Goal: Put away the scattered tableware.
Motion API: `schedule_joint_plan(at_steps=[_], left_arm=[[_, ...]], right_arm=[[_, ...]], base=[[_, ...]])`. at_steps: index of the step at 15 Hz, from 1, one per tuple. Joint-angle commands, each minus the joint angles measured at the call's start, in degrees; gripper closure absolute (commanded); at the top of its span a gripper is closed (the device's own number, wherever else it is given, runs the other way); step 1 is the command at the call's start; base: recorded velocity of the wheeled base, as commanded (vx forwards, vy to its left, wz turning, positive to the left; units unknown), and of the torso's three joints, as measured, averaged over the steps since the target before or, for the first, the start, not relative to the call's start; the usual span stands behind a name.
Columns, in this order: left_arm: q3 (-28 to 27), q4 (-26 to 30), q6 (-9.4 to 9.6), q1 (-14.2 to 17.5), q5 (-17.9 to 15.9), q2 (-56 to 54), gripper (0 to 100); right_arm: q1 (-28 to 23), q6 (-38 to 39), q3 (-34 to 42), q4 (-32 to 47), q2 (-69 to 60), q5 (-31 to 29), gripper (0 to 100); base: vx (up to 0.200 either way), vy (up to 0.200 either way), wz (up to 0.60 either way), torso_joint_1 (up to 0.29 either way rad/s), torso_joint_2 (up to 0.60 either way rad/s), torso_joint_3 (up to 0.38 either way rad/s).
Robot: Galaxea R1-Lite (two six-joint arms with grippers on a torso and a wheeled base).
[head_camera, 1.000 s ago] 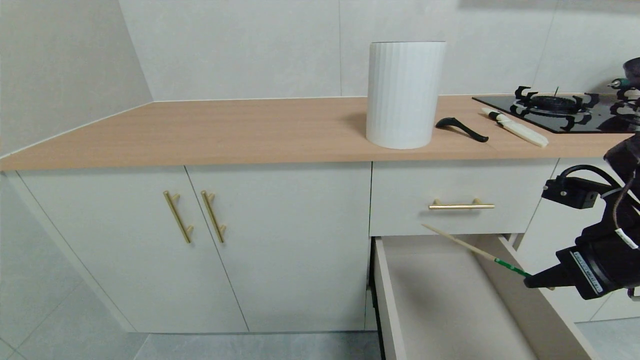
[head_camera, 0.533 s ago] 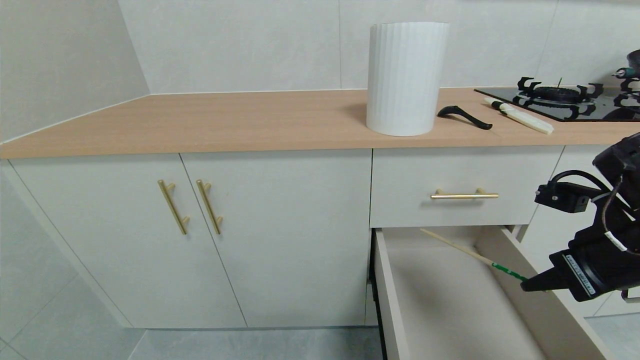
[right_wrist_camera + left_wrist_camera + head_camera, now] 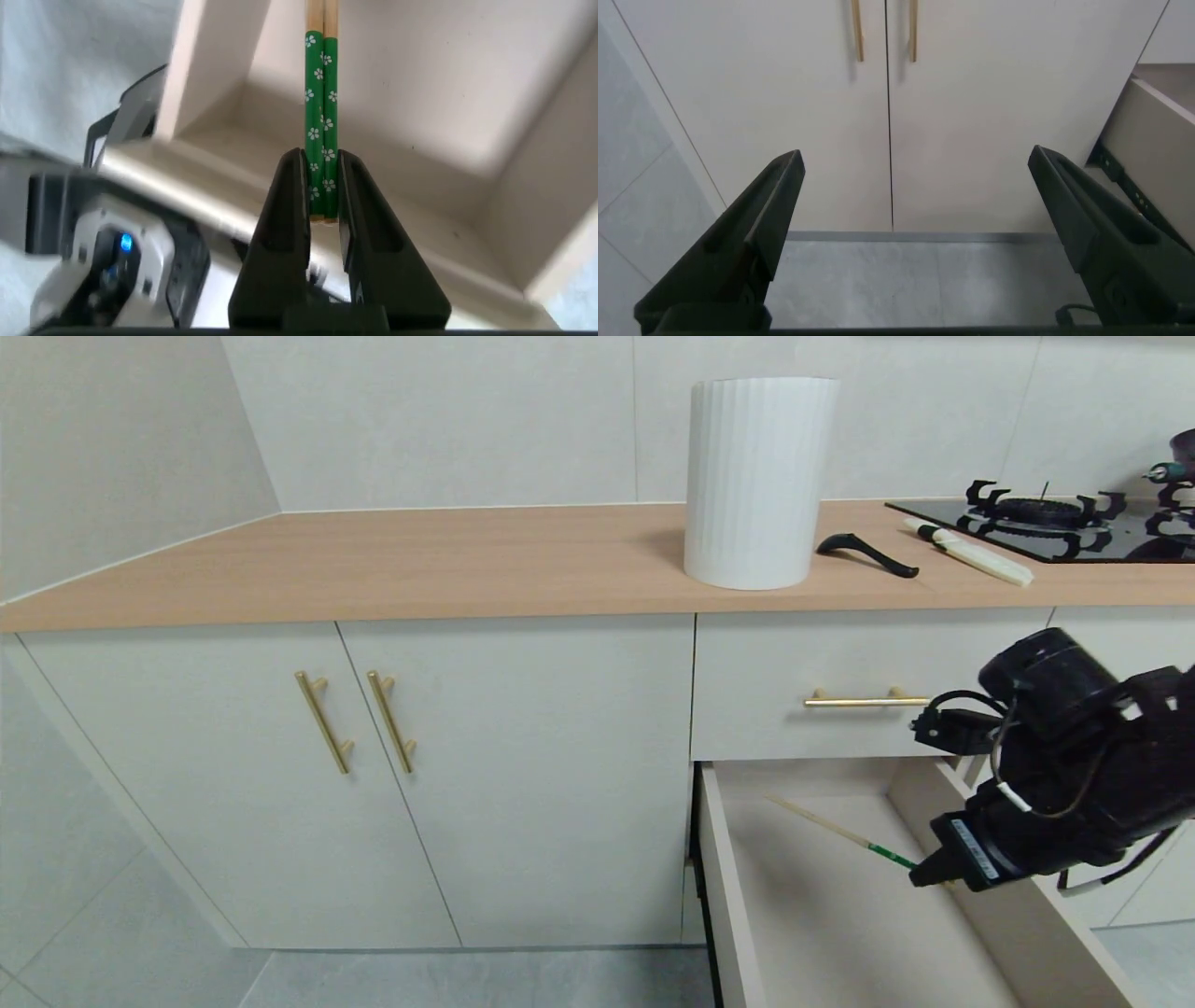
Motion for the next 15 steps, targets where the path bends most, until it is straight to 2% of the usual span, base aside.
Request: schedule_joint_plan(at_steps=[1, 6, 7, 9, 15], left_arm=[[0.0, 0.0, -0.02, -0.1, 0.0, 0.0, 0], [0.0, 0.0, -0.02, -0.1, 0.0, 0.0, 0], [0.0, 0.0, -0.02, -0.1, 0.0, 0.0, 0], [0.0, 0.0, -0.02, -0.1, 0.0, 0.0, 0], [0.0, 0.0, -0.02, -0.1, 0.0, 0.0, 0]], right_arm=[[0.9, 4.5, 0.3, -6.1, 11.4, -3.1, 100], [3.1, 12.7, 0.4, -17.0, 22.1, -5.8, 100], [3.1, 12.8, 0.4, -17.1, 22.2, -5.9, 100], [3.3, 13.8, 0.4, -20.8, 26.8, -9.8, 100], [3.3, 13.6, 2.0, -30.9, 33.9, -11.2, 100]], base=[[0.0, 0.0, 0.0, 0.0, 0.0, 0.0], [0.0, 0.0, 0.0, 0.0, 0.0, 0.0], [0.0, 0.0, 0.0, 0.0, 0.0, 0.0], [0.0, 0.0, 0.0, 0.0, 0.0, 0.0], [0.0, 0.0, 0.0, 0.0, 0.0, 0.0]])
